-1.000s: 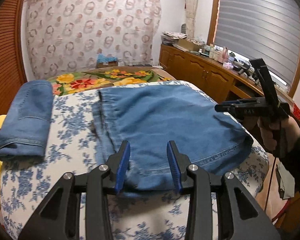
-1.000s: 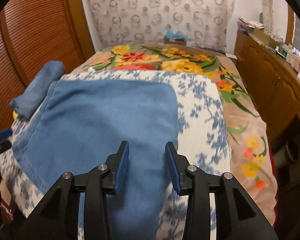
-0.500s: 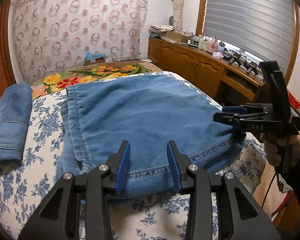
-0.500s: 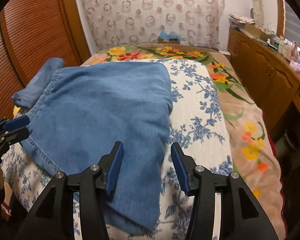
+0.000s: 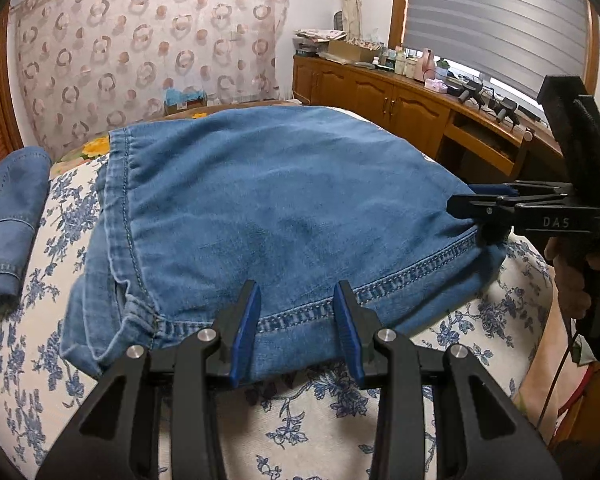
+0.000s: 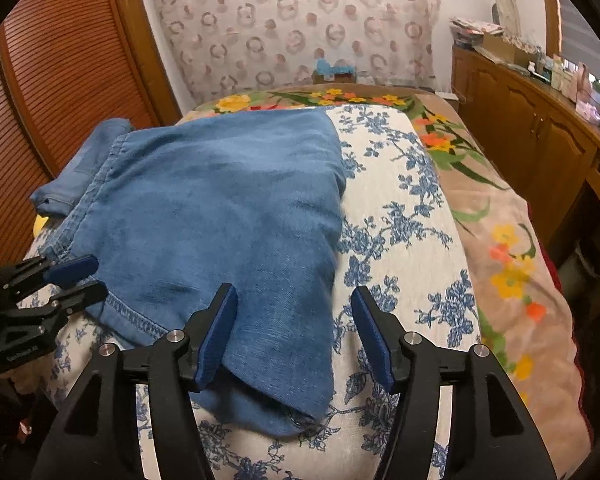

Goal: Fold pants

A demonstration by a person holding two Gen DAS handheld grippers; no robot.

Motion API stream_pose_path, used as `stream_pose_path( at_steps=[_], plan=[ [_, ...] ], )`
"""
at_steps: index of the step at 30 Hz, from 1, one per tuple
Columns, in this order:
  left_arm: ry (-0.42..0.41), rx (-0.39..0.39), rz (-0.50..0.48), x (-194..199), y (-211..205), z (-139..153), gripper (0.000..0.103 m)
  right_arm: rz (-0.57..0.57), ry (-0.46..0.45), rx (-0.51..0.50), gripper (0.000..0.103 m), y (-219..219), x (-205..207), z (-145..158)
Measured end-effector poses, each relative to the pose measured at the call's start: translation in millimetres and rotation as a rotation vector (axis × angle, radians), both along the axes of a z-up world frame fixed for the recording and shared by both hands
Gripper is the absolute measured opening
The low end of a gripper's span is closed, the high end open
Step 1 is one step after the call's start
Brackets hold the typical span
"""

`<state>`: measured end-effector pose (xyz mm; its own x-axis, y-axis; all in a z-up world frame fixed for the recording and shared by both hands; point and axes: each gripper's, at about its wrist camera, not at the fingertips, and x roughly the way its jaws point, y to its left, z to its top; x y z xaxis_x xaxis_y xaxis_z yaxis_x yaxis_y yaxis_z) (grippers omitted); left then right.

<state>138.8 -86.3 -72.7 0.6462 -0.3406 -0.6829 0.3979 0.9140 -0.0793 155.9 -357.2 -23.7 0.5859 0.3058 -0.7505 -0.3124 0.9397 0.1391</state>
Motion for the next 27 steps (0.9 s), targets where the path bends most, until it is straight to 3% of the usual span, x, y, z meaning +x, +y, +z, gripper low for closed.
stream_pose_path(
  at_steps=[21,25,27],
  plan=[
    [-0.013,-0.014,-0.001,-1,3,-4,0.037,-0.011,0.032,0.067,0.065,0,2,-21],
    [-0.016,-0.006,0.001,0,3,-4,0.037,0.012,0.051,0.106,0.041,3,4,-21],
    [-0.017,-0.007,0.001,0,2,-4,0.037,0.017,0.048,0.104,0.034,6,3,-19]
  ],
)
